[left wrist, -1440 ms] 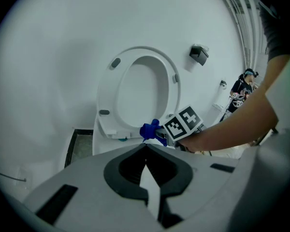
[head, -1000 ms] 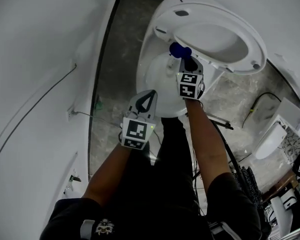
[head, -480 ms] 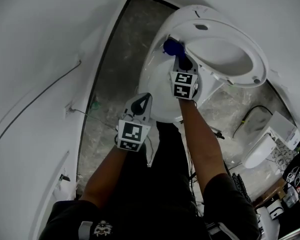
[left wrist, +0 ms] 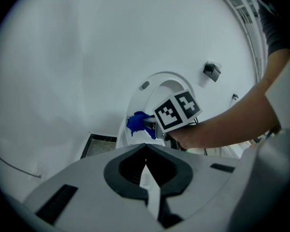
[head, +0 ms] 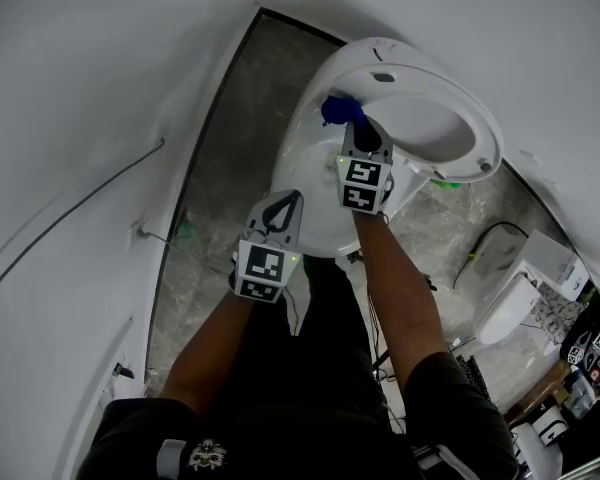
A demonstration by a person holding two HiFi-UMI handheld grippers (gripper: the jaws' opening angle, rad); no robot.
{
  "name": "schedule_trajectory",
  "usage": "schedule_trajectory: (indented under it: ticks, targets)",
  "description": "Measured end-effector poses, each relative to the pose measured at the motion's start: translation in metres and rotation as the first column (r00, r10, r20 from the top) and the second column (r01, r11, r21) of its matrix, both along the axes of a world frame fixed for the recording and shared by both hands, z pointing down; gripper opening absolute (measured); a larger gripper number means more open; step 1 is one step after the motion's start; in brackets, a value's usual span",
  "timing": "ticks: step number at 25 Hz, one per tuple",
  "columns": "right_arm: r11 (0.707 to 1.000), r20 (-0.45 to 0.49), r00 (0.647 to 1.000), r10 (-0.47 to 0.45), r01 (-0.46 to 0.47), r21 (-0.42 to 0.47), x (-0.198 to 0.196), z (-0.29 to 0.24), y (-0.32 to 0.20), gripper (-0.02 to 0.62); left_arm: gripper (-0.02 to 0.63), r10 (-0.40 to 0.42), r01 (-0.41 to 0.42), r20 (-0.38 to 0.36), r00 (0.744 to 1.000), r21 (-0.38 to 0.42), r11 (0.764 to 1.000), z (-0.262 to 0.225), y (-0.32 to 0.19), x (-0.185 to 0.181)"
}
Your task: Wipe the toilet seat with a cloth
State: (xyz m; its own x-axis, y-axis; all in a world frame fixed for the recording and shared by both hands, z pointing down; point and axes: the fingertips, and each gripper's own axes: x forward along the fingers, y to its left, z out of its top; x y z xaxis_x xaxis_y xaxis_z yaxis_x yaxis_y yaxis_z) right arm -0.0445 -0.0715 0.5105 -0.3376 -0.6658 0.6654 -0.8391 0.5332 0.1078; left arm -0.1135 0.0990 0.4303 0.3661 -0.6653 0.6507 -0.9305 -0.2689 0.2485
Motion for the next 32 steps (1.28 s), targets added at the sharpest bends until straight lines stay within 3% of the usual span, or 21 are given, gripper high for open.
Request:
schedule_trajectory:
  ticks: [11,20,28,32]
  targets:
    - [0.988,0.063,0.996,0.069,-0.077,0.136,0.012,-0.085,-0.015,0.064,0.009,0.056,-0.06,0.058,0.997,0.069,0.996,-0.031,-0.017,-0.008]
    - [0.953,0.114,0.98,0.161,-0.185,0.24,0.051,-0.152,-0.021,0.064,0.009,0.158,-0.169,0.092,0.983,0.142,0.975,-0.062,-0.04,0.014]
    - [0.901,0.179,0.946,0.269,-0.313,0.299,0.1,-0.199,-0.024,0.064,0.009,0.215,-0.229,0.092,0.972,0.183,0.956,-0.092,-0.065,0.039]
    - [0.896,0.203,0.935,0.29,-0.34,0.287,0.12,-0.209,-0.025,0.064,0.009,0.203,-0.206,0.035,0.979,0.199,0.958,-0.107,-0.078,0.048]
